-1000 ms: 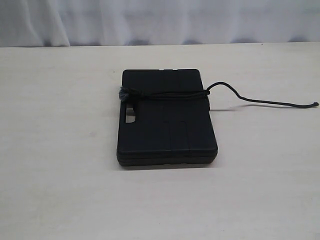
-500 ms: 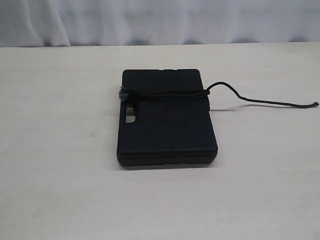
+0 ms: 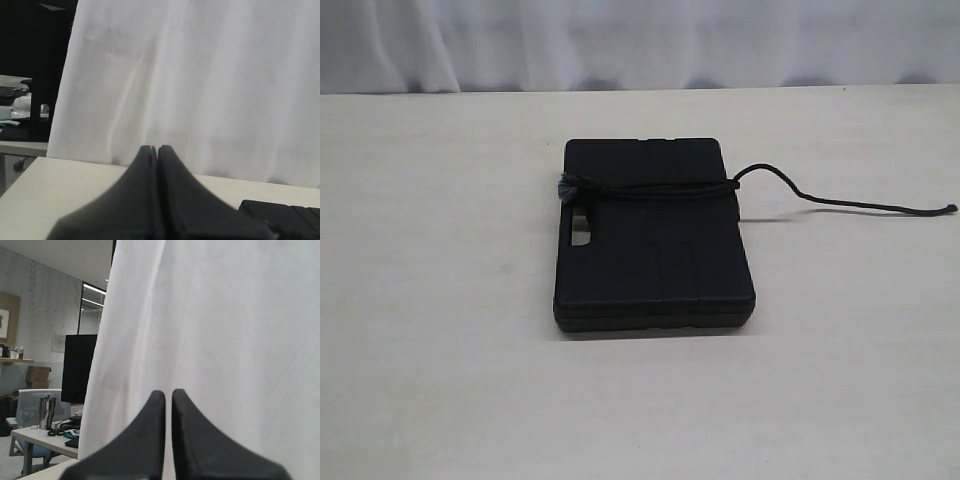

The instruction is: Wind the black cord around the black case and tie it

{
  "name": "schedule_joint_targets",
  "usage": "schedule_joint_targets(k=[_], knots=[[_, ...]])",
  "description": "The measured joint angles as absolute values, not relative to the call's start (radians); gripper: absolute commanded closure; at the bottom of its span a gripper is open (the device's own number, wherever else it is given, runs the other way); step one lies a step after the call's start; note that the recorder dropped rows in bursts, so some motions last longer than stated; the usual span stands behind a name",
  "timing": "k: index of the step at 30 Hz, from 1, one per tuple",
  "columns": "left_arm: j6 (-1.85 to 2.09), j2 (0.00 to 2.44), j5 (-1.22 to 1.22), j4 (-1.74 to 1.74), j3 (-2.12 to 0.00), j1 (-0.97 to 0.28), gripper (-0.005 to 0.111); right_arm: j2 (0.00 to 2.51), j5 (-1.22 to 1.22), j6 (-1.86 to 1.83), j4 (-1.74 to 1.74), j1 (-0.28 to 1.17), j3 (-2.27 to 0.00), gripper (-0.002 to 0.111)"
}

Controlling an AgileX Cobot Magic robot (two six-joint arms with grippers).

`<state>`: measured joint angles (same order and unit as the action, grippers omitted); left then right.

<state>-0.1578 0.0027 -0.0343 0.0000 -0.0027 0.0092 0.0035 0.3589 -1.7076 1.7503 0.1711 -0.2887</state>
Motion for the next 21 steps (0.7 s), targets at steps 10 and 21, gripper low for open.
schedule_joint_targets(k=[10,21], knots=[[-0.156,0.003,-0.03,0.029,-0.003,0.011,0.107,0.004,0.359,-1.708,1.75,0.171,-0.289,0.104],[-0.014,0.003,0.148,0.043,-0.003,0.011,0.107,0.004,0.359,-1.708,1.75,0.171,-0.289,0.104]])
